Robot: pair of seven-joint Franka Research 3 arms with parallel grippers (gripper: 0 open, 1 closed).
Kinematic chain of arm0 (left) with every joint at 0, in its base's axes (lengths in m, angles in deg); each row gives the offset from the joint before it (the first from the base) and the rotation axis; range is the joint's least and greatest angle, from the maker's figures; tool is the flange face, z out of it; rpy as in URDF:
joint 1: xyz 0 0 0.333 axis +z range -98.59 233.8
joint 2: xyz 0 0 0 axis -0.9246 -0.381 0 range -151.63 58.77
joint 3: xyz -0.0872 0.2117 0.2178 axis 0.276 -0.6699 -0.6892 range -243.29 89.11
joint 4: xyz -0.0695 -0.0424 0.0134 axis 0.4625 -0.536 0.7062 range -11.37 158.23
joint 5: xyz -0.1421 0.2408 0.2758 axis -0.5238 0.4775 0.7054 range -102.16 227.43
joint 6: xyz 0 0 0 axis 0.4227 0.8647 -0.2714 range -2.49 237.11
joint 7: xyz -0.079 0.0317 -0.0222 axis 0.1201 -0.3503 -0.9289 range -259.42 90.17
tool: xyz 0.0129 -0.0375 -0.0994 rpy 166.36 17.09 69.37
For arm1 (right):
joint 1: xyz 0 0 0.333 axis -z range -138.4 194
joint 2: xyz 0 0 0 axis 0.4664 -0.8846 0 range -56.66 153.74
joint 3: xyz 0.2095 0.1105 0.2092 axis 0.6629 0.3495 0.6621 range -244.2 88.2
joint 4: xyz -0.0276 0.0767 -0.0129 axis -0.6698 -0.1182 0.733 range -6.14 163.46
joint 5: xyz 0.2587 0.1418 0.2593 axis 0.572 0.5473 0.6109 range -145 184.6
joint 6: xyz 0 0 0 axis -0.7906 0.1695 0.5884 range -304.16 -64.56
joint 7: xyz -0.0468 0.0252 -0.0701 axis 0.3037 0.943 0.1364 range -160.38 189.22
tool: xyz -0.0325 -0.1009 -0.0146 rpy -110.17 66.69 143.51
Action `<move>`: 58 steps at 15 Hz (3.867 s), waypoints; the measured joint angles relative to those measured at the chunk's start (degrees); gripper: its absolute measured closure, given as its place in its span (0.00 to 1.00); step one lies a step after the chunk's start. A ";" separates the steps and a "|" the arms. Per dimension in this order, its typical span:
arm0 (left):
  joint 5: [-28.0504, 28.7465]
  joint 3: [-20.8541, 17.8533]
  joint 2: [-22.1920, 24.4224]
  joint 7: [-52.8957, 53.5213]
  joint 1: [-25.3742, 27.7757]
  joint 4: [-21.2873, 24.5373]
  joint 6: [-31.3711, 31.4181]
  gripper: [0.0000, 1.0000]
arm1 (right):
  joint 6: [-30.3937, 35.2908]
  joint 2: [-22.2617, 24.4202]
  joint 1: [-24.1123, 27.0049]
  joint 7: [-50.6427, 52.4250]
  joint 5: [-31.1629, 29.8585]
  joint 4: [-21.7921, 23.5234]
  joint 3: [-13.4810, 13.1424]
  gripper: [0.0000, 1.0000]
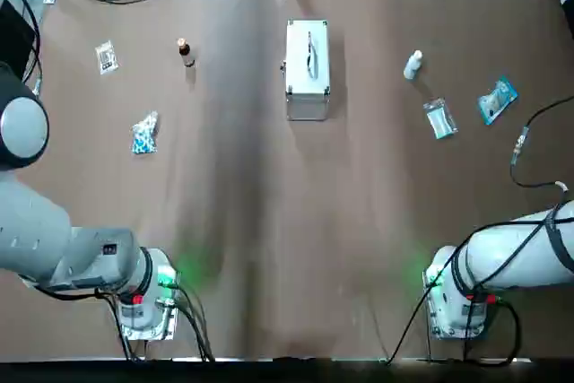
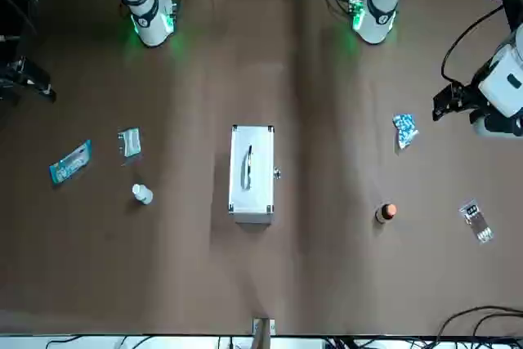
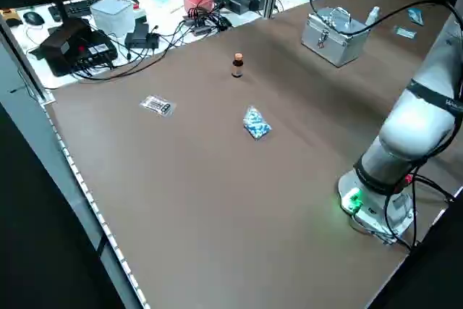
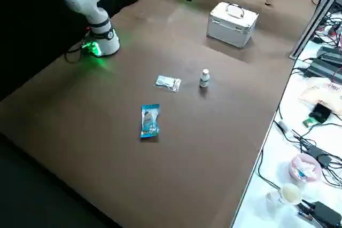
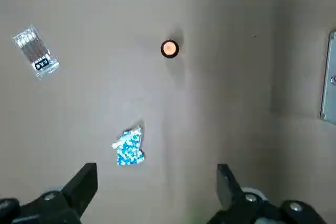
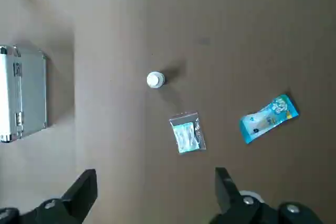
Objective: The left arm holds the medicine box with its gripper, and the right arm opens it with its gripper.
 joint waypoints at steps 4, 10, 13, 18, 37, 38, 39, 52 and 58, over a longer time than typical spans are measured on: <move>0.00 0.02 -0.48 -0.08 -0.01 0.04 0.00 0.00 | -0.05 0.00 0.06 0.00 -0.02 -0.14 -0.23 0.01; -0.99 0.11 -3.25 -1.69 -0.02 0.60 -0.43 0.00 | 1.21 -0.19 -1.84 0.04 -0.01 0.02 0.07 0.01; -3.53 0.31 -5.82 -3.78 -0.33 1.36 -1.14 0.00 | 1.63 -1.26 -4.15 -0.12 -0.06 0.25 0.27 0.01; -9.05 0.87 -9.46 -12.94 -0.57 4.33 -1.58 0.00 | 0.25 -4.07 -7.45 -4.69 0.53 0.24 0.38 0.01; -13.49 1.68 -26.08 -95.19 -17.55 11.48 37.40 0.00 | -28.08 -23.04 -34.75 -37.85 5.07 0.18 0.83 0.16; -13.51 1.69 -27.17 -98.88 -17.98 10.42 37.77 0.00 | -28.24 -23.68 -35.26 -38.08 5.07 0.18 0.83 0.26; -13.51 1.69 -28.33 -101.93 -18.27 9.24 37.87 0.00 | -28.53 -24.27 -35.66 -38.32 5.07 0.17 0.82 0.33; -17.74 2.02 -37.17 -111.65 -25.71 -1.70 38.12 0.00 | -35.04 -30.81 -39.18 -43.64 5.07 -2.46 0.80 0.47; -17.80 2.07 -37.85 -113.98 -28.63 -2.25 38.07 0.00 | -36.51 -32.18 -39.26 -43.70 5.07 -3.07 0.77 0.51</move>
